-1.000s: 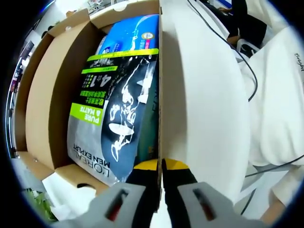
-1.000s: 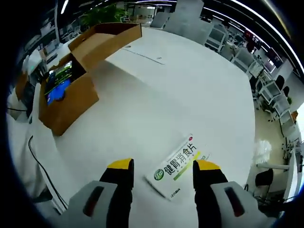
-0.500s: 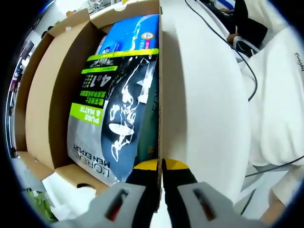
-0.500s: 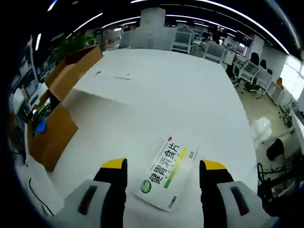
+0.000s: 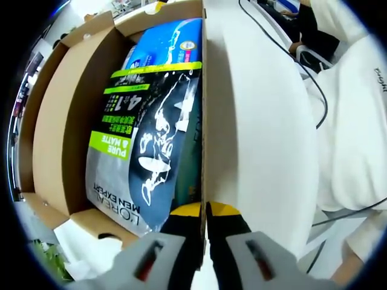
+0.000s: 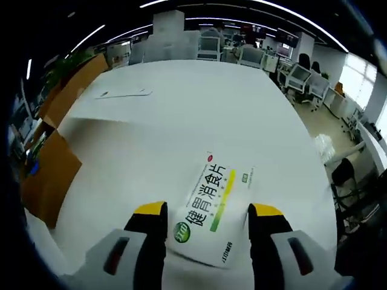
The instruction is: Operate the shoe box by opening the lid, removing the specified soft item, and placing it in the target area until the item is outside and the box remains undamaged.
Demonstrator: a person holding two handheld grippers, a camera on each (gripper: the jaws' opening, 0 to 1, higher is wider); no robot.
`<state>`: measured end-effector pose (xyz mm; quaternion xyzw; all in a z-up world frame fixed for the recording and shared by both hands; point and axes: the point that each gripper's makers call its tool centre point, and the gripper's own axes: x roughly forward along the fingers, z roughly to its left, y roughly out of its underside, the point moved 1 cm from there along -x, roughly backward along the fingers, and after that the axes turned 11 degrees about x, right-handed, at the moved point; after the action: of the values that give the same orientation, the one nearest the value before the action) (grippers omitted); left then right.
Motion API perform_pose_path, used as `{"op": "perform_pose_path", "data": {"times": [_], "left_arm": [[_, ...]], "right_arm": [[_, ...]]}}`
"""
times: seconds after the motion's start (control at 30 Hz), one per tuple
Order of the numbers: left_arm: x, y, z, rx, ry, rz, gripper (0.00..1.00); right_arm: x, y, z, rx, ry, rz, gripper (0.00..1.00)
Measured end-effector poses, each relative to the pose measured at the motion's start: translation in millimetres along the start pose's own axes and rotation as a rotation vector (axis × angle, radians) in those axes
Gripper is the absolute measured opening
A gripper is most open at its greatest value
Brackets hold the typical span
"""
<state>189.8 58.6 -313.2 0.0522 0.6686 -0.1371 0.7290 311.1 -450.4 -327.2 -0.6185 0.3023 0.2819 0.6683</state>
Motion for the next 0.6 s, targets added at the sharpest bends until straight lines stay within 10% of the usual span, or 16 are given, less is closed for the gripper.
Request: {"op": "perform_pose_path", "data": {"times": [0.23, 0.6], "left_arm": [[0, 2.6, 3.9, 0.000, 0.000, -0.001, 0.01], [0, 9.7, 30.6, 0.001, -0.003, -0.002, 0.01]], "right_arm": [[-12, 8.6, 20, 0.054, -0.050, -0.058, 0.49], [-32, 31.2, 67, -0.088, -0.132, -0.088, 0.53]]}}
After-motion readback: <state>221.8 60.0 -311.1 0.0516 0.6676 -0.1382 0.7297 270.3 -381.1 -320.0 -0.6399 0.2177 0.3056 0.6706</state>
